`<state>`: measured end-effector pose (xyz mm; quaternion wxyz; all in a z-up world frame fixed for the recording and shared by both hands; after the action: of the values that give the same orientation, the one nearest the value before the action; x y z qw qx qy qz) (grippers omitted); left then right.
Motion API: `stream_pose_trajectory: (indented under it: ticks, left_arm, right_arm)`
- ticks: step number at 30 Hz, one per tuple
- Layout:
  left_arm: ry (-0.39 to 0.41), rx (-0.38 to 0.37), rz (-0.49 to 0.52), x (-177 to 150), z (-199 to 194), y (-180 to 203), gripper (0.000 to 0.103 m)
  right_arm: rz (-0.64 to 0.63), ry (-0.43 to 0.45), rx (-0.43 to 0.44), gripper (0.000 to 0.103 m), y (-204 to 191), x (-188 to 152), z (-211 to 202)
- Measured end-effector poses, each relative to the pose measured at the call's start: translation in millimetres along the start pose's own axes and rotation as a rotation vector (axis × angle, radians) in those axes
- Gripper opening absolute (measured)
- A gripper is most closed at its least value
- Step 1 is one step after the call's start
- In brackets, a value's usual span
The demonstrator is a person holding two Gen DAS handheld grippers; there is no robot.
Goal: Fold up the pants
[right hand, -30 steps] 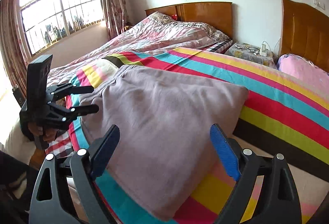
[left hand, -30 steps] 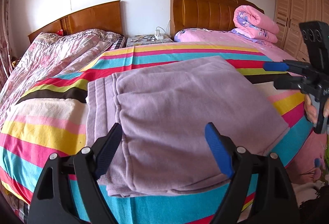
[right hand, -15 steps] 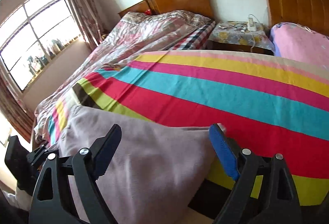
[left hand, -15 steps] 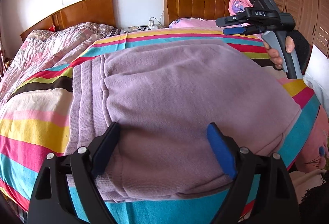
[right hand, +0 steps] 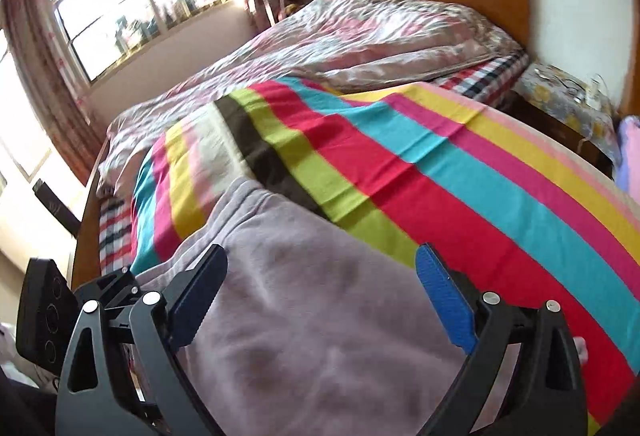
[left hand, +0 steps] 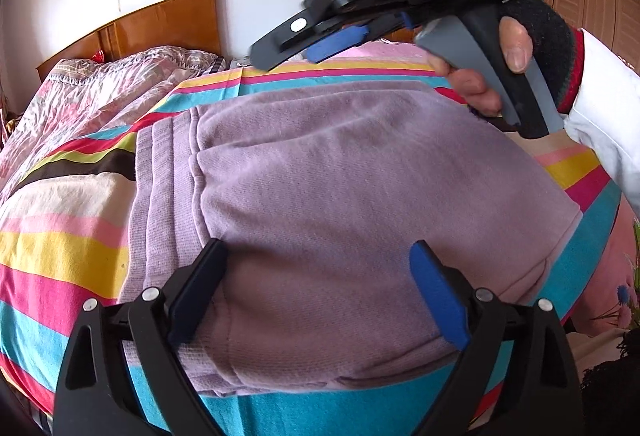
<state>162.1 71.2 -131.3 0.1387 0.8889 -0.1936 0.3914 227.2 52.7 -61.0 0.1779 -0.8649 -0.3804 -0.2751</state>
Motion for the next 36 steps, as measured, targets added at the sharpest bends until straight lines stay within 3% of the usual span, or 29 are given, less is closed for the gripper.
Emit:
stream_pose_trajectory:
  ticks: [2,4,7,10,15,19,21,26,30,33,36]
  left_arm:
    - [-0.003,-0.005,-0.003,0.2,-0.1,0.5,0.092]
    - [-0.003,-0.012,-0.004,-0.1,-0.9,0.8,0.092]
    - [-0.001,-0.021,-0.008,-0.7,-1.5,-0.1,0.092]
    - [0.000,-0.016,-0.009,-0.3,-0.7,0.0,0.092]
    - [0.010,-0.010,-0.008,-1.7,-2.1,1.6,0.092]
    - [0.007,-0.001,-0.005,-1.9,-0.7,2.8,0.092]
    - [0.006,0.002,-0.002,-1.9,0.2,3.4,0.092]
    - [0.000,0.037,0.001,-0.8,4.1,6.1,0.093]
    - [-0.007,0.062,0.001,-0.2,6.3,8.2,0.095]
    - [-0.006,0.072,0.009,-1.2,6.2,10.0,0.095]
    - [-0.011,0.075,0.006,-1.8,7.5,10.1,0.095]
  right_arm:
    - [-0.045,-0.074,-0.046,0.092,-9.8,2.9,31.8]
    - [-0.002,-0.125,-0.128,0.093,7.3,8.7,54.8]
    - [0.172,0.010,-0.213,0.093,41.7,30.5,34.9]
    - [0.239,0.104,-0.151,0.093,41.6,28.5,-3.4]
    - [0.120,0.024,-0.261,0.093,25.5,-41.7,-31.4]
    - [0.121,-0.046,-0.401,0.093,39.1,-115.3,-49.8]
    - [0.162,-0.036,-0.461,0.093,49.2,-147.5,-71.1]
    - [0.269,0.086,-0.427,0.093,25.6,-193.1,-120.5]
    - [0.261,0.072,-0.463,0.095,9.6,-225.7,-112.7]
    - [0.436,0.133,-0.369,0.095,19.4,-245.6,-113.4]
    - [0.460,0.164,-0.359,0.095,20.8,-250.9,-114.6]
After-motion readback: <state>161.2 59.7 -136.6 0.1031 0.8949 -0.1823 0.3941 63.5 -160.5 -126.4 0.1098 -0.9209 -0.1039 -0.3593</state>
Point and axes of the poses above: each gripper's, at about its wrist camera, not at the fingertips, and z roughly the way its jaws point, y to its right, x to its top, the point moved 10 cm from there along z, roughly the way its jaws point, and after that the axes turned 8 degrees about -x, right-handed, at the moved point
